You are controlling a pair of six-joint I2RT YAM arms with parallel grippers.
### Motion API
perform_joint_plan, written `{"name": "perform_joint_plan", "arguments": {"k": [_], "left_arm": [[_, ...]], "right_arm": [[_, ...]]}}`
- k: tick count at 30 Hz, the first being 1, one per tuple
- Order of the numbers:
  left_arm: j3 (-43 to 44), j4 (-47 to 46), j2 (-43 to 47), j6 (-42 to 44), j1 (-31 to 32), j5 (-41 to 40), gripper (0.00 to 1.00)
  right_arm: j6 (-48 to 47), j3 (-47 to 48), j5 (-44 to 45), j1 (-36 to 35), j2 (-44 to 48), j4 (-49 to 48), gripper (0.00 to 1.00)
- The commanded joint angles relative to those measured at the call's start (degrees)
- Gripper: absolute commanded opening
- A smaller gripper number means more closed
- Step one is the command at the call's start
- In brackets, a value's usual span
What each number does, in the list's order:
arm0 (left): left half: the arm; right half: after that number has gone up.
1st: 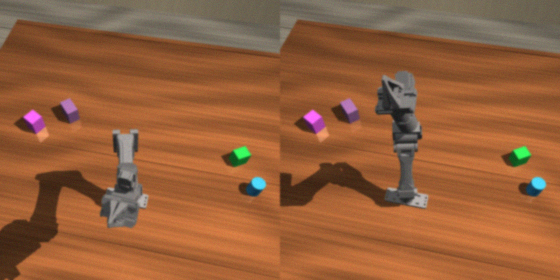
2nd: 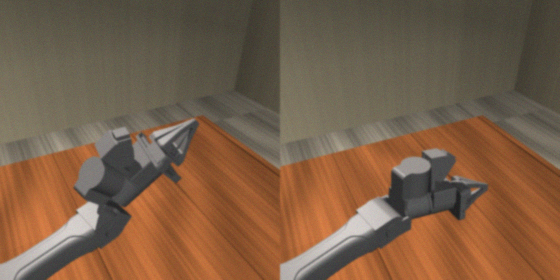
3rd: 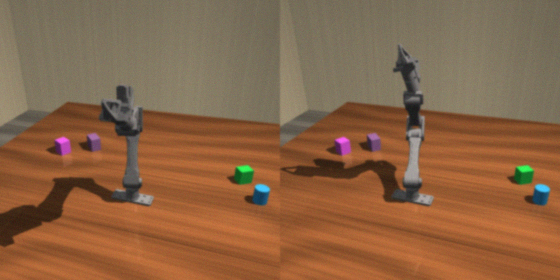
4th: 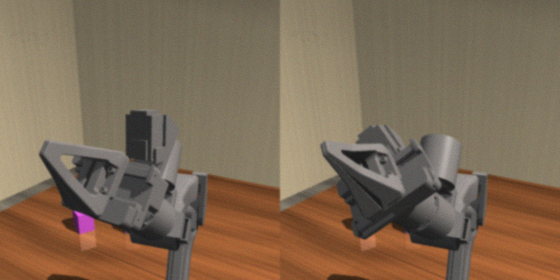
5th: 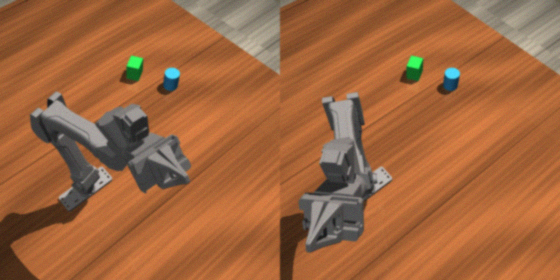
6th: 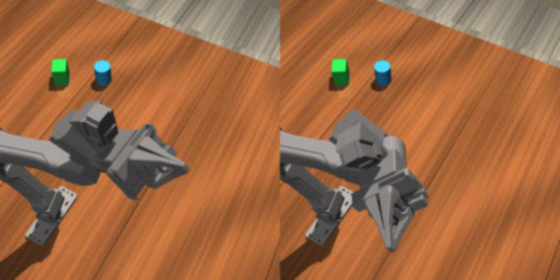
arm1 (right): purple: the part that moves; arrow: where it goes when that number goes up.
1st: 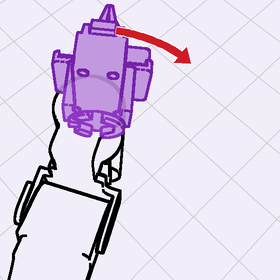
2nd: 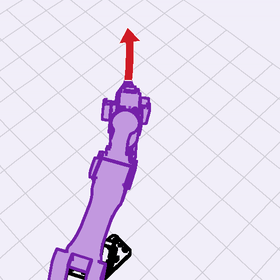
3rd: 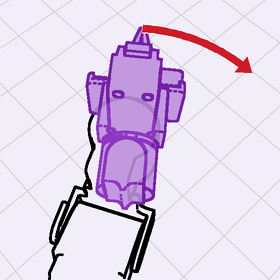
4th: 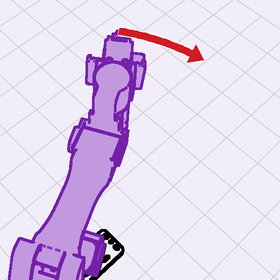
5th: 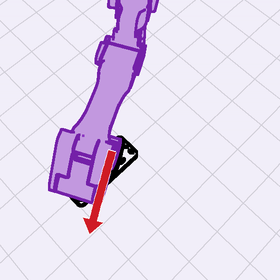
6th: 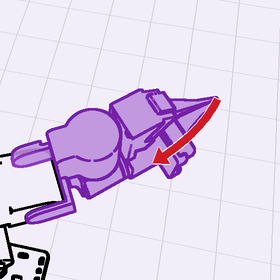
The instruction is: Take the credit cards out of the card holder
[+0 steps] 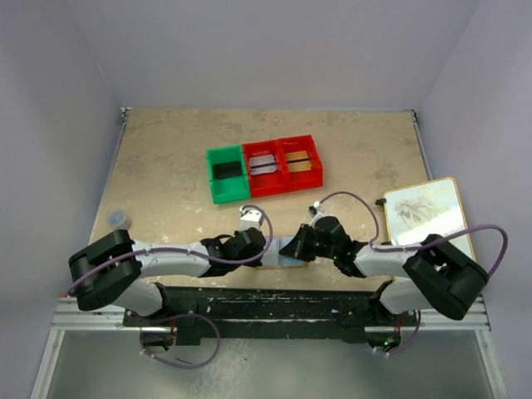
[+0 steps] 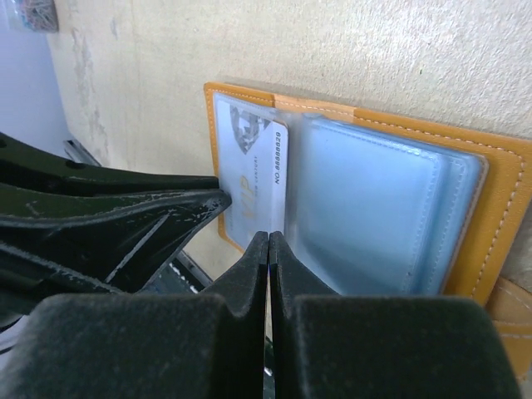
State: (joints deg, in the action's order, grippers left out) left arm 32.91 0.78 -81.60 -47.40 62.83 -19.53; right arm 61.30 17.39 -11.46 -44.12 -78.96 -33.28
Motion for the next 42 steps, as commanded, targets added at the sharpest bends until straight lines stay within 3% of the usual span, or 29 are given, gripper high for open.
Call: {"name": "perform_joint_plan", "arguments": {"k": [1,6,10,14,21,26,31,35,39,42], "left_arm": [[-1.53,3.62,-1.72,0.44,0.54,1.14,0.08],[-1.05,3.32,-1.67,0.79,0.54,1.61,0.09],[-0.59,2.87,-1.71,1.16,0.54,2.21,0.09],[-0.27,3.26,-1.90,1.51,0.54,2.40,0.08],[-0.83,1.91,-2.64,1.95,0.54,4.26,0.05],[-0.81,1.55,-2.42,1.76,0.53,4.59,0.03],[-1.15,1.01,-0.58,0.83,0.54,3.98,0.05],[-1.62,1.30,1.01,-0.26,0.54,2.29,0.25],[-2.03,0.83,1.90,-0.25,0.52,2.33,0.26],[-1.97,0.00,1.51,0.55,0.52,3.62,0.18]], "right_arm": [[0.86,-1.12,-0.09,0.86,3.70,-1.24,0.00],[0.60,-0.68,-1.55,0.96,2.94,-0.92,0.01],[0.06,0.05,-3.75,0.96,-2.24,-5.75,0.20],[1.50,0.37,-4.73,0.88,-7.64,-10.83,0.28],[1.86,1.95,-6.35,0.58,-12.85,-16.22,0.29],[6.25,-2.23,-7.81,0.43,-13.41,-30.86,0.21],[8.33,-3.54,-9.94,0.44,-12.84,-38.17,0.20],[8.49,-3.92,-9.36,0.44,-11.77,-37.24,0.19],[8.12,-4.44,-9.21,0.39,-11.60,-36.83,0.17],[7.89,-3.72,-9.77,0.44,-12.49,-36.47,0.16]]}}
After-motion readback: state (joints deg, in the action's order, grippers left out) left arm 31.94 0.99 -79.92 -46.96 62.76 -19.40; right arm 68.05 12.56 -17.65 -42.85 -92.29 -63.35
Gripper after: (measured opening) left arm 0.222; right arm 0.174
